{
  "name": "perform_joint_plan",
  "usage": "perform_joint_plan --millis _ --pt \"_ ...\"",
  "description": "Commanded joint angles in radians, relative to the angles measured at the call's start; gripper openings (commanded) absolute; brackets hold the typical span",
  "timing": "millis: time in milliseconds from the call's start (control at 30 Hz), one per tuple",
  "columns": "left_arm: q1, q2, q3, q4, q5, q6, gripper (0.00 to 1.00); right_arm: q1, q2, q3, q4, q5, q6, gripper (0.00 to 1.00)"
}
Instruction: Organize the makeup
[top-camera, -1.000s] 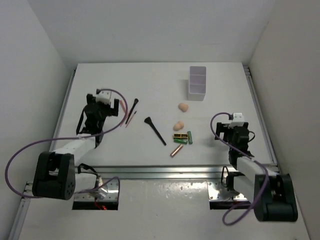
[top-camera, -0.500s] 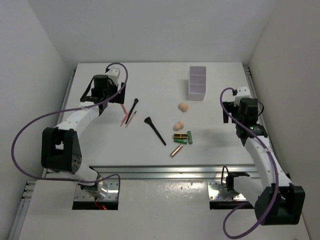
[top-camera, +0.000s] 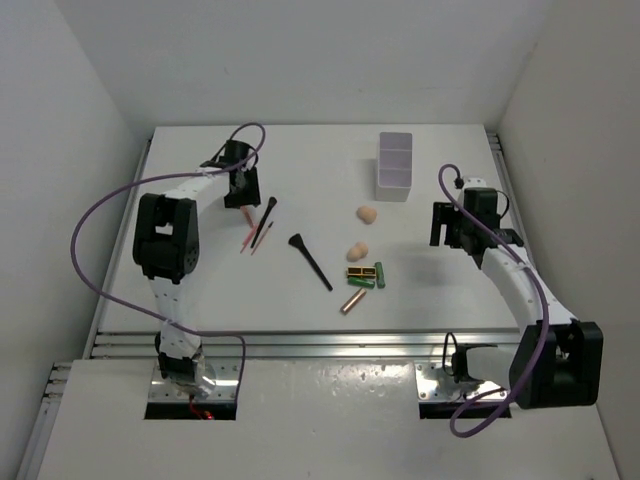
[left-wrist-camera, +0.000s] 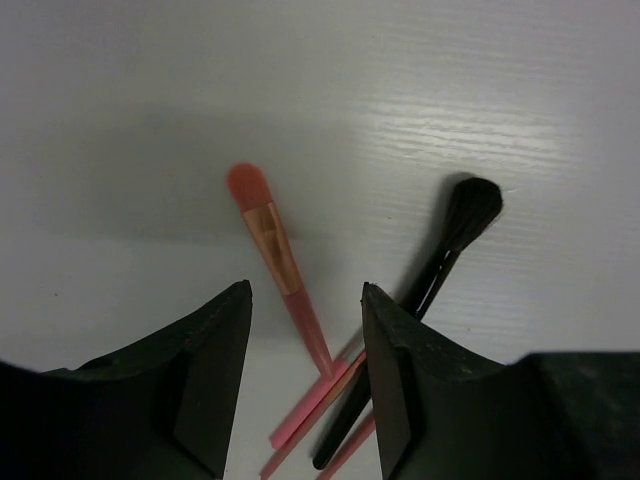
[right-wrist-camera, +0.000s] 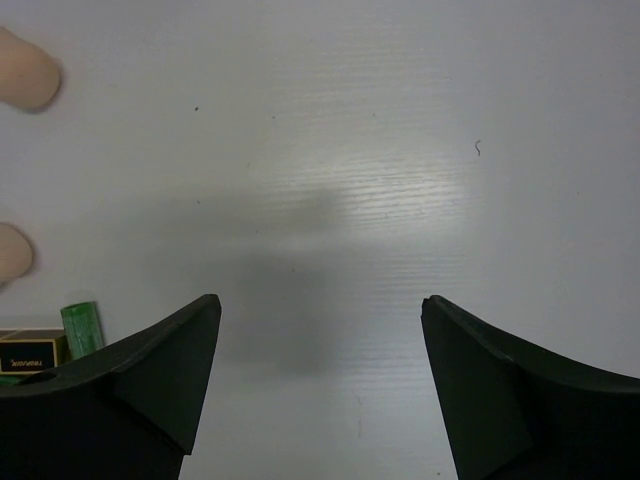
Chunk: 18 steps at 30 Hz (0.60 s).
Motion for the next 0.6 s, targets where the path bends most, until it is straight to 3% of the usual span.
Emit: perform_joint_plan --millis 0,367,567 --pt "-0.017 0.017 0.034 -0.044 -0.101 -0.086 0.54 0.016 -0.047 -0.038 0.028 0.006 0.042 0.82" --pt "-0.008 0.135 0.055 -0.064 -0.144 -0.125 0.52 0.024 -0.167 -0.136 -0.005 0.031 0.046 0.8" --pt "-0.008 0.165 0.059 -0.064 -0.123 -0.103 0.2 0.025 -0.239 -0.167 -0.019 0.062 0.034 0.79"
